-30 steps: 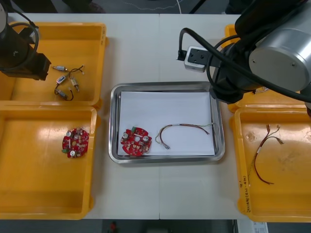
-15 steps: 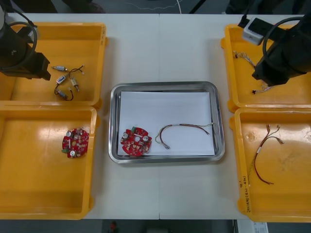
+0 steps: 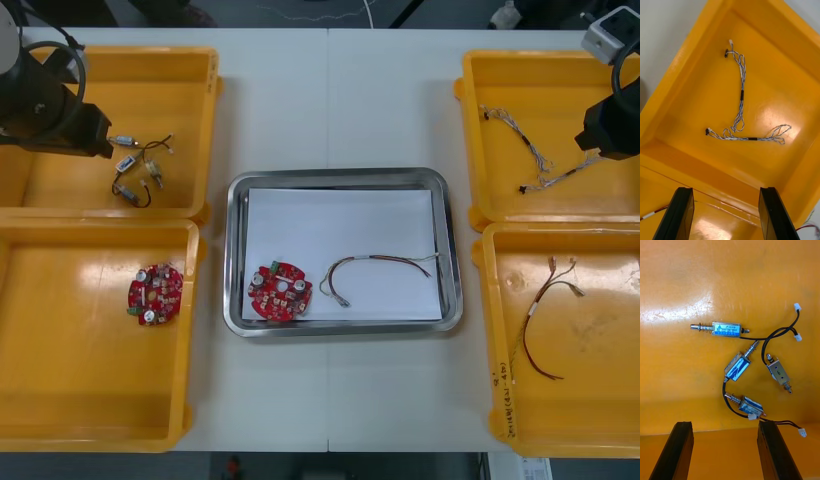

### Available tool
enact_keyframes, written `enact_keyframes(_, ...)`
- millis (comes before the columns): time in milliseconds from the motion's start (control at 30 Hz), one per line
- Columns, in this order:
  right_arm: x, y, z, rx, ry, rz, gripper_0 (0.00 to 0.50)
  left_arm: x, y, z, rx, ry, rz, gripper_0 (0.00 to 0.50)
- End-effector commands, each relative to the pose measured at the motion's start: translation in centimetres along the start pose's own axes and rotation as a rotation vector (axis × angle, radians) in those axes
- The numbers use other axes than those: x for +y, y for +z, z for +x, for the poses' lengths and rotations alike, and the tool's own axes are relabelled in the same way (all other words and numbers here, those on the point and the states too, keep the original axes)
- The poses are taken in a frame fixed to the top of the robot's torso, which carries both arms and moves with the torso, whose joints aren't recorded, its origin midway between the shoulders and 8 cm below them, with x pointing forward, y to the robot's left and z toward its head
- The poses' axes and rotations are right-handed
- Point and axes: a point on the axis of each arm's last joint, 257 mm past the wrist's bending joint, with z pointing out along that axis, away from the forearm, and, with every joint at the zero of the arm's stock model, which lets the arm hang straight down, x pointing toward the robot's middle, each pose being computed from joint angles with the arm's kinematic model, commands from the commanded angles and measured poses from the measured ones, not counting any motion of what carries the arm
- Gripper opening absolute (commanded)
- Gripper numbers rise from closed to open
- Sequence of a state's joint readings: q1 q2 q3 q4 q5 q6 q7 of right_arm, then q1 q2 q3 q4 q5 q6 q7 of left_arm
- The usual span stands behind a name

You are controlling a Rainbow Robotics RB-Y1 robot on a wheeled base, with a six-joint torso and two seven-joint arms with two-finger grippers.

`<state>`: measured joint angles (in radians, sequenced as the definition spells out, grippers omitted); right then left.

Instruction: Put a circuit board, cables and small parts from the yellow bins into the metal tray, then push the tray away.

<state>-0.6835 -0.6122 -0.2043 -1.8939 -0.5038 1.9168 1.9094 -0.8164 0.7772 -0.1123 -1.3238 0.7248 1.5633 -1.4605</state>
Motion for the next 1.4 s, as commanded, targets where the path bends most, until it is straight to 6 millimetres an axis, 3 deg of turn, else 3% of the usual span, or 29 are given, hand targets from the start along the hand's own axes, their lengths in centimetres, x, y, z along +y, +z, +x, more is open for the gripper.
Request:
enact_keyframes(33,-2.2,-0.3,1.1,0.02,0.166,0.022,0.5,-0.2,-1.8,-3.3,-0.083,0.139,-0.019,0.5)
enact_keyframes(267,-2.3,0.9,1.7,0.063,0.375,0.0,0.5,-0.8,-0.1,-3.7,-0.104,0.15,-0.018,0.5)
enact_keyframes(833,-7.1,2.1,4.7,0.152,0.922,0.108,0.5,-1.4,3.7,-3.6,-0.125,0.147,-0.016,0.5)
enact_keyframes(1033,-8.7,2.3,4.6,0.187,1.043,0.152,0.5,-1.7,5.2,-3.6,-0.144,0.142,-0.007,0.5)
enact_keyframes(1400,-8.9,2.6,4.5,0.208,1.233,0.139,0.5,-2.2,6.0,-2.8,-0.12,0.14,0.012,0.5)
